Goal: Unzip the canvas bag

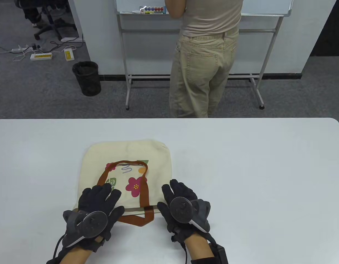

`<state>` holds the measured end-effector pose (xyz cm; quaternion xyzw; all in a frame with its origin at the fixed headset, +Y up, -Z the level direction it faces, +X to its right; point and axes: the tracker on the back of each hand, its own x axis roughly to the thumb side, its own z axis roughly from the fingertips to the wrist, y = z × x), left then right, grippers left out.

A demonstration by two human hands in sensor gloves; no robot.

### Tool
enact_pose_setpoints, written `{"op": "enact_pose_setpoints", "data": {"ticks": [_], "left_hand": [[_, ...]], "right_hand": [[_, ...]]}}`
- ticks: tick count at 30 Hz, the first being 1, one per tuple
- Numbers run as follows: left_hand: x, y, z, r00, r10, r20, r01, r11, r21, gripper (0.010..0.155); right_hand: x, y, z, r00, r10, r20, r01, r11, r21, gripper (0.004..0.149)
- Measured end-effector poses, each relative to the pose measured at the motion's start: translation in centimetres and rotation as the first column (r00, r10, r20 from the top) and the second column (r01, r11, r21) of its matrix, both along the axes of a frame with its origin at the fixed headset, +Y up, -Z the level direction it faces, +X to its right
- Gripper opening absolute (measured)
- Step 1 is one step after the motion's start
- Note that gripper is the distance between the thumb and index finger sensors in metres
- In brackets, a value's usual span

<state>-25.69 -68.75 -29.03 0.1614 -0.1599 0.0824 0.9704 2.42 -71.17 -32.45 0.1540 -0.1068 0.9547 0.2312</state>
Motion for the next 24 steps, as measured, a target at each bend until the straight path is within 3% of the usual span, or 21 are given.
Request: {"op": "enact_pose_setpoints", "data": {"ticks": [8,15,19,24], "left_hand": [[-2.4,0.3,-0.8,0.997,0.034,-0.071,-0.035,0.999,-0.023,0.068],[-7.4,-0.8,-2.2,0.974,0.073,-0.215,-0.103,0.986,-0.133,0.075],[-10.4,-2.1,-2.8,0.939,0.144,-0.313,-0.219,0.950,-0.221,0.077],[-12.5,-4.1,-3.4,0.915,0.125,-0.383,-0.269,0.896,-0.352,0.079]], "right_hand": [[0.1,-0.2,0.0,1.000,0.007,0.007,-0.007,1.000,-0.024,0.068],[0.1,-0.2,-0.1,1.000,-0.002,0.013,0.002,0.999,-0.037,0.068],[0.0,-0.2,-0.1,1.000,-0.002,0.014,0.003,0.999,-0.044,0.068],[0.1,-0.3,-0.2,1.000,-0.002,0.016,0.003,0.998,-0.059,0.068]]}}
